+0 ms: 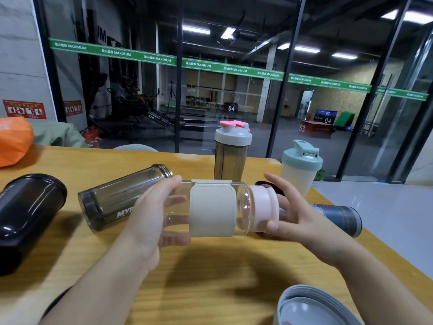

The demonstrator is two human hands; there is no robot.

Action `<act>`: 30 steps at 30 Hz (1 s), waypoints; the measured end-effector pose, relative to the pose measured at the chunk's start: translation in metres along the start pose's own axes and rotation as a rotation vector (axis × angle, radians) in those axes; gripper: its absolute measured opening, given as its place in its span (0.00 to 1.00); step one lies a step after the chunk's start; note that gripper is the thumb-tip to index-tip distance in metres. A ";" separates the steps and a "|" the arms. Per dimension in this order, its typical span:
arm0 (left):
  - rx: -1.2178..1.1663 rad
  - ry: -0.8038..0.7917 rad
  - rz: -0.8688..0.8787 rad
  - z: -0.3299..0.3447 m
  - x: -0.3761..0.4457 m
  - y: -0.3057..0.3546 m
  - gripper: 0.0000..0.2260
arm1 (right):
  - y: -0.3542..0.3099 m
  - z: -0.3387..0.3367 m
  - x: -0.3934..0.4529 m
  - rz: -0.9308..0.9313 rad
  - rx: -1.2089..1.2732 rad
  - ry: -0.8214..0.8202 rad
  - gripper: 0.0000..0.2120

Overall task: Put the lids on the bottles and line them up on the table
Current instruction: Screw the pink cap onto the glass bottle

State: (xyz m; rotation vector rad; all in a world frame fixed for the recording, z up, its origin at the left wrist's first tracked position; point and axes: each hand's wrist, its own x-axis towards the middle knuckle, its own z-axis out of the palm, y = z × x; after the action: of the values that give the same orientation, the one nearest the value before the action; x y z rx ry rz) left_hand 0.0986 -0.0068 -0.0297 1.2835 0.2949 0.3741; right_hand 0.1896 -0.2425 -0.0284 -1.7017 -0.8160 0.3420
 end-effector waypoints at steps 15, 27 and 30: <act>0.012 -0.029 0.027 0.000 -0.003 0.000 0.23 | -0.001 0.000 0.000 -0.018 -0.068 -0.020 0.28; 0.003 -0.030 0.047 0.004 -0.004 0.000 0.23 | 0.016 0.009 -0.009 0.126 -0.111 -0.101 0.26; -0.014 -0.004 0.029 0.003 -0.003 0.000 0.25 | -0.007 0.006 -0.002 -0.004 -0.042 0.053 0.34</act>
State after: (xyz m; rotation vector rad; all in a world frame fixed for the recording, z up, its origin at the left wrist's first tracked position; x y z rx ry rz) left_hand 0.0973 -0.0107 -0.0292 1.2762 0.2698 0.3978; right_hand 0.1821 -0.2389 -0.0245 -1.7411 -0.7919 0.2776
